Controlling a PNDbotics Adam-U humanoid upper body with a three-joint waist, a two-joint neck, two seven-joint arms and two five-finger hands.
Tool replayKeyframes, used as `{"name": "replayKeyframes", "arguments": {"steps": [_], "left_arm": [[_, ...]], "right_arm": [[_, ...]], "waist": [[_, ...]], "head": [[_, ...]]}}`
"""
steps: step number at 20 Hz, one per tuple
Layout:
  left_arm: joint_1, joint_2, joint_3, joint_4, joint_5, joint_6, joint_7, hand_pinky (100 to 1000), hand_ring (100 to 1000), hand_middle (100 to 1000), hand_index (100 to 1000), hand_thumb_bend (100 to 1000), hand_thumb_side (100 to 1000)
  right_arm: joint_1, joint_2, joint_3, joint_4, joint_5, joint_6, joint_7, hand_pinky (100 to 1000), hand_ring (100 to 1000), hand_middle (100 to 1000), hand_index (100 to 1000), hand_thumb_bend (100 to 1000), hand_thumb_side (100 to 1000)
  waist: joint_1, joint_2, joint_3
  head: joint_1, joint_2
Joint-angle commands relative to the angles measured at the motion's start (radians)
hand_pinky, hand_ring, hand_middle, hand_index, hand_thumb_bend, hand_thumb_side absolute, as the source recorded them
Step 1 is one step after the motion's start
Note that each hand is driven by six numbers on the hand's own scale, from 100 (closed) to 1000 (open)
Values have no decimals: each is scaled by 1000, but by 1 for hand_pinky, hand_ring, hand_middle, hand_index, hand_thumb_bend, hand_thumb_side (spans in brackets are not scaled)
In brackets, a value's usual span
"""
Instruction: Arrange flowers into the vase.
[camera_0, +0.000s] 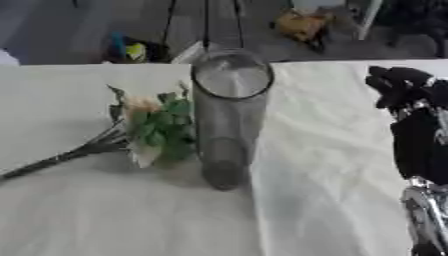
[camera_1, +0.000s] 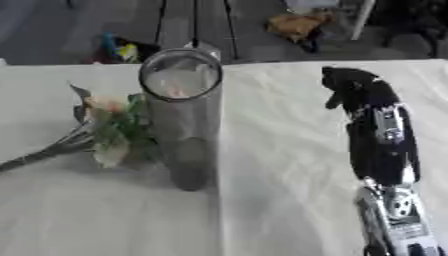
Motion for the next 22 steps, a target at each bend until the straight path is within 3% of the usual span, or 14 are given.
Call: {"name": "replayKeyframes", "arguments": {"steps": [1, 5, 10, 13, 16, 22], "left_arm": [[-4, 9, 5, -18, -4, -3, -3, 506, 643, 696, 869, 100, 1000], [3, 58, -2, -18, -14, -23, -8, 508, 646, 700, 872, 100, 1000], [-5, 227, 10, -18, -79, -87, 27, 523, 659, 716, 891, 100, 984], [-16, 336, 21, -18, -145, -96, 73, 536, 673, 735, 908, 100, 951], [-15, 409, 18, -18, -211, -82, 110, 543, 687, 747, 922, 100, 925], [-7, 514, 5, -18, -342, 1, 149, 574, 710, 757, 932, 100, 853]], "right_arm": [[-8, -9, -3, -20, 8, 3, 1, 860, 833, 407, 748, 100, 881], [-7, -18, -2, -20, 5, -5, -4, 855, 830, 411, 752, 100, 887], [-1, -41, 0, -20, -1, -26, -6, 847, 826, 416, 755, 100, 895], [2, -75, 3, -20, -10, -60, -16, 839, 830, 433, 764, 100, 916], [7, -115, 8, -20, -20, -107, -26, 844, 855, 458, 778, 100, 943], [14, -150, 13, -20, -24, -163, -32, 903, 939, 537, 834, 100, 1000]], "waist": [[3, 0, 1], [5, -3, -1], [11, -8, -1], [14, -7, -5], [14, -5, -6], [16, -4, -4]], "head": [[9, 6], [25, -2], [32, -5], [46, -5], [63, 1], [95, 13]]}}
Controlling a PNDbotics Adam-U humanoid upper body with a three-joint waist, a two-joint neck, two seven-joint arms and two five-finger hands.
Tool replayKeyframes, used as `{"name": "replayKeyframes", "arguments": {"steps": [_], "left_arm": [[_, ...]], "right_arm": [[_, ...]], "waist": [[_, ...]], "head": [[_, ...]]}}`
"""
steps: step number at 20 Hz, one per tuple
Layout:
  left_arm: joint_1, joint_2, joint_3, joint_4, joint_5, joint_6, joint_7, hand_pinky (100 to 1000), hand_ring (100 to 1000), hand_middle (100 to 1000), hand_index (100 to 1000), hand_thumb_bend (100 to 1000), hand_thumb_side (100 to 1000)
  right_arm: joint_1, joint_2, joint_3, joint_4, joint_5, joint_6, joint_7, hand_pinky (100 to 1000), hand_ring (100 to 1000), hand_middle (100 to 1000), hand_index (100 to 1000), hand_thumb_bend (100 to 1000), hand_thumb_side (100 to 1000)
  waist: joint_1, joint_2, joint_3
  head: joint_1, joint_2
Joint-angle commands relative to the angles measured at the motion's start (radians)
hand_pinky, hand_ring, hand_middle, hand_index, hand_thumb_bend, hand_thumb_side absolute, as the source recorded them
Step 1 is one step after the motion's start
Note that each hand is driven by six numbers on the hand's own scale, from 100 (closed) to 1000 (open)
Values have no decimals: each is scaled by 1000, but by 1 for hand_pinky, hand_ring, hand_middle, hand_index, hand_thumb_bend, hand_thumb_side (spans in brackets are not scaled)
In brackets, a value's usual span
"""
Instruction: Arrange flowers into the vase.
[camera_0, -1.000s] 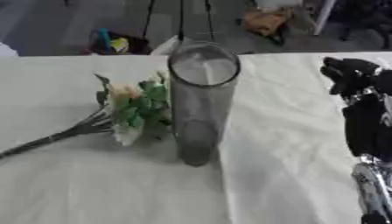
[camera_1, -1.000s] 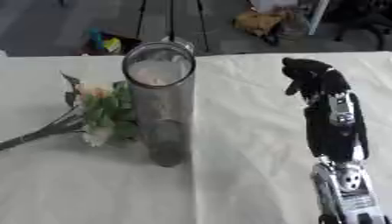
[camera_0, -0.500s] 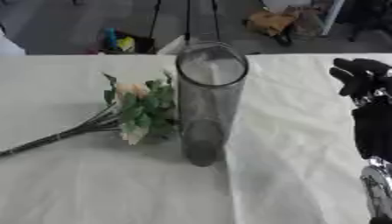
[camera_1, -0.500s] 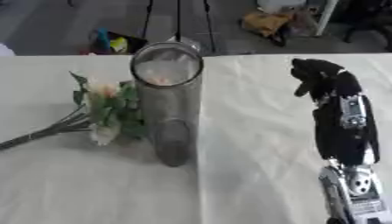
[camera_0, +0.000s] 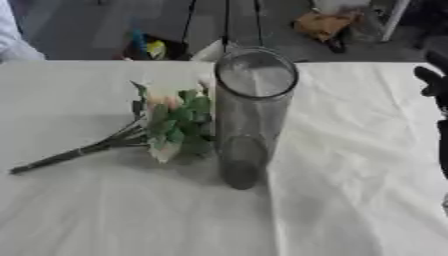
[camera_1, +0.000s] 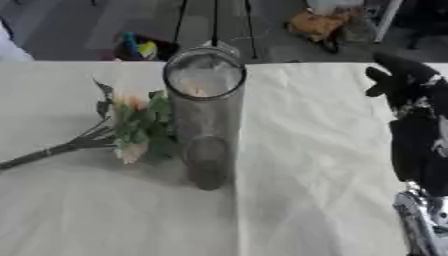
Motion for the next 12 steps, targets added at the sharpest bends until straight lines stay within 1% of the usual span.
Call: {"name": "replayKeyframes", "arguments": {"steps": [1, 4, 5, 7, 9, 12], "left_arm": [[-5, 82, 0, -18, -66, 54, 18, 576, 711, 758, 932, 100, 846], [0, 128, -12, -18, -117, 121, 9, 586, 722, 767, 935, 100, 839], [5, 141, -17, -18, -129, 148, -4, 581, 719, 771, 959, 100, 853], [13, 160, -26, -18, -148, 198, -40, 585, 728, 782, 984, 100, 876], [20, 178, -33, -18, -179, 236, -82, 602, 743, 795, 986, 100, 880], [26, 212, -46, -18, -242, 287, -144, 647, 774, 814, 987, 100, 869]], "right_arm": [[-4, -35, 1, -20, -3, -23, 3, 907, 946, 542, 839, 100, 1000], [1, -39, 1, -20, 7, -40, 21, 923, 968, 571, 871, 100, 1000], [4, -42, 1, -20, 12, -46, 32, 939, 992, 608, 918, 100, 1000], [9, -46, 1, -20, 26, -55, 62, 951, 1000, 655, 965, 100, 1000], [15, -46, -1, -20, 37, -62, 88, 954, 1000, 656, 968, 100, 1000], [22, -46, -6, -20, 43, -68, 101, 945, 1000, 633, 943, 100, 1000]], "waist": [[16, -4, -2], [16, -5, -10], [15, -4, -12], [15, -3, -15], [14, 0, -19], [15, 1, -26]], "head": [[18, 5], [29, 1], [33, 0], [41, -4], [48, -10], [49, -14]]}}
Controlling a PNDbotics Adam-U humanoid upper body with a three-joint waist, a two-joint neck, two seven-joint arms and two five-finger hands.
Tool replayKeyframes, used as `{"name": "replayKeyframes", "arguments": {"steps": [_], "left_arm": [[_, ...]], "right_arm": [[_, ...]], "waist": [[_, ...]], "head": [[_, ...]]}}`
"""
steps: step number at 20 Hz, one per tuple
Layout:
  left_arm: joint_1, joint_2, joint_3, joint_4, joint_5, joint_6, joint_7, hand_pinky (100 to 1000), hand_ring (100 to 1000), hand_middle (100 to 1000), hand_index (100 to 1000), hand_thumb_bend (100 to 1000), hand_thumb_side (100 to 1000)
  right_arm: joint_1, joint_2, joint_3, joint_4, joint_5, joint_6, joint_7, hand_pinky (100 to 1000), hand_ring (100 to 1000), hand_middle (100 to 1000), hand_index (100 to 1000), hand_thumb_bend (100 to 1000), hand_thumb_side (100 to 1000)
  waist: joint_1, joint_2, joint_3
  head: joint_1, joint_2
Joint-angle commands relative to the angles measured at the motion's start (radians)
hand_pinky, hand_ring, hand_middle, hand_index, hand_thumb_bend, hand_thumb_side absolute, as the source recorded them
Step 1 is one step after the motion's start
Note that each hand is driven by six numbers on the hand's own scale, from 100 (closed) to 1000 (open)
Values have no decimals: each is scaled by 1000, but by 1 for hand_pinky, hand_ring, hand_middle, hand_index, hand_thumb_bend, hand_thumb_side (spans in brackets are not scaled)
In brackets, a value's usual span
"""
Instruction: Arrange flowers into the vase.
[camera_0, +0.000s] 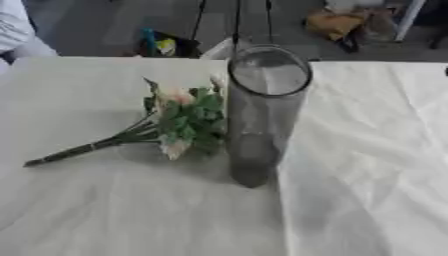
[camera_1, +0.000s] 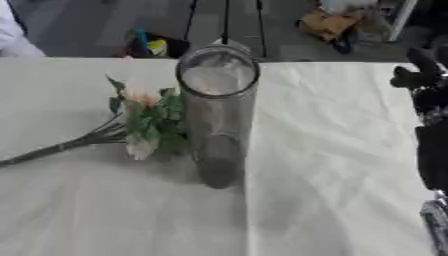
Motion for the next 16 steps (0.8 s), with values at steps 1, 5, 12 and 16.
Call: {"name": "replayKeyframes", "arguments": {"steps": [1, 5, 12, 16], "left_arm": [[-4, 78, -17, -18, -72, 53, -68, 669, 786, 824, 988, 100, 854], [-18, 143, -47, -18, -154, 95, -189, 700, 796, 829, 985, 100, 827], [-78, 230, -92, -14, -203, 108, -405, 735, 802, 830, 998, 205, 808], [-125, 243, -118, 37, -204, 90, -461, 749, 809, 837, 1000, 292, 865]], "right_arm": [[4, -30, -9, -20, 15, -10, 15, 942, 1000, 623, 935, 100, 1000], [13, -33, -11, -20, 24, -15, 11, 938, 995, 611, 928, 100, 1000], [33, -34, -12, -20, 53, -14, -5, 936, 991, 599, 923, 100, 1000], [34, -34, -8, -20, 60, -12, -12, 936, 989, 596, 923, 100, 1000]], "waist": [[16, 1, -7], [23, 5, -27], [30, 3, -43], [34, 1, -54]], "head": [[1, -12], [-3, -15], [7, -20], [17, -24]]}}
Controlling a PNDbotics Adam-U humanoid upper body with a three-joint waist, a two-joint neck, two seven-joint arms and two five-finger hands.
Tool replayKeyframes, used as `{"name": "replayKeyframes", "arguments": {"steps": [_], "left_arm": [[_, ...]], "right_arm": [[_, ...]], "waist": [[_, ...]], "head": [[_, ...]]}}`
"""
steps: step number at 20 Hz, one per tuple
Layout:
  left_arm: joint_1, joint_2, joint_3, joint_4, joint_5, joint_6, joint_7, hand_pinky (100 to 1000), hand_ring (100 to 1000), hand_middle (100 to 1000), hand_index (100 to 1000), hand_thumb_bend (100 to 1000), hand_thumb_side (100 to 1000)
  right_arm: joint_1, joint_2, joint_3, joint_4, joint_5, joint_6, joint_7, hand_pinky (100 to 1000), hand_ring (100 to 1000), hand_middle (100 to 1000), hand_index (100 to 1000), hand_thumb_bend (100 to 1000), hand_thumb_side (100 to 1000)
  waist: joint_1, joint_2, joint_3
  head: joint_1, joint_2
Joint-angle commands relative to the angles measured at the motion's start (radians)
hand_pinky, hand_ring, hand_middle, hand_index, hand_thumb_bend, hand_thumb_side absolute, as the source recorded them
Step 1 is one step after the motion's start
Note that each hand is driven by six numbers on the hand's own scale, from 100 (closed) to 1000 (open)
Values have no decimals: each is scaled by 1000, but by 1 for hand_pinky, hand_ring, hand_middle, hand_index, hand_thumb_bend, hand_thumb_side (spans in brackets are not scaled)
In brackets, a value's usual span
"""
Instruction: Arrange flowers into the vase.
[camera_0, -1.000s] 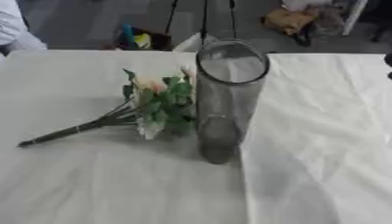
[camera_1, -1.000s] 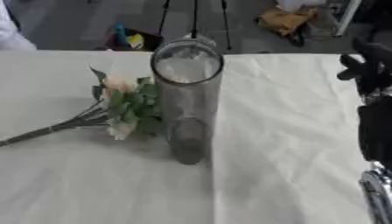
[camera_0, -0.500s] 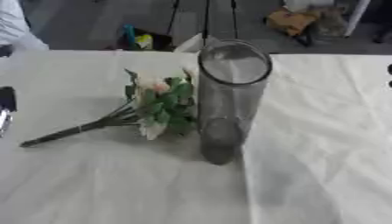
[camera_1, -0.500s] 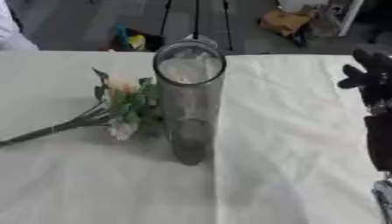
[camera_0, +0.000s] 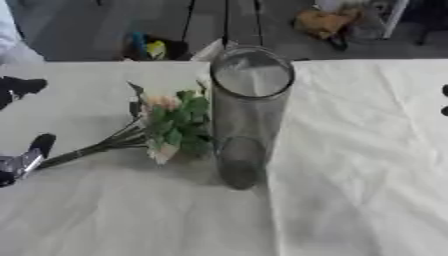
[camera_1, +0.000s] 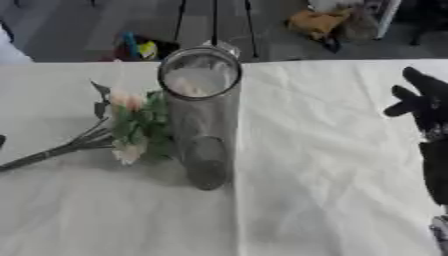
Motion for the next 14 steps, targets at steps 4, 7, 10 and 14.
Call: {"name": "replayKeyframes", "arguments": {"steps": [4, 7, 10, 14], "left_arm": [[-88, 39, -39, 96, 10, -42, -77, 761, 816, 847, 1000, 370, 898], [-133, 30, -60, 148, 0, -64, -105, 772, 821, 848, 1000, 415, 917], [-173, 17, -78, 199, -2, -88, -137, 767, 814, 825, 989, 449, 932], [-228, -1, -97, 281, 46, -114, -193, 764, 810, 803, 977, 480, 937]], "right_arm": [[-4, -27, -3, -20, 13, 6, -10, 937, 988, 592, 922, 100, 1000], [-4, -27, 0, -20, 15, 12, -8, 939, 988, 590, 921, 100, 1000], [-3, -26, 2, -20, 16, 16, -6, 940, 989, 588, 920, 100, 1000], [-3, -26, 5, -20, 17, 20, -3, 941, 989, 586, 920, 100, 1000]], "waist": [[23, -9, -13], [26, -11, -20], [28, -13, -27], [33, -14, -35]], "head": [[22, -11], [28, -11], [35, -9], [44, -7]]}}
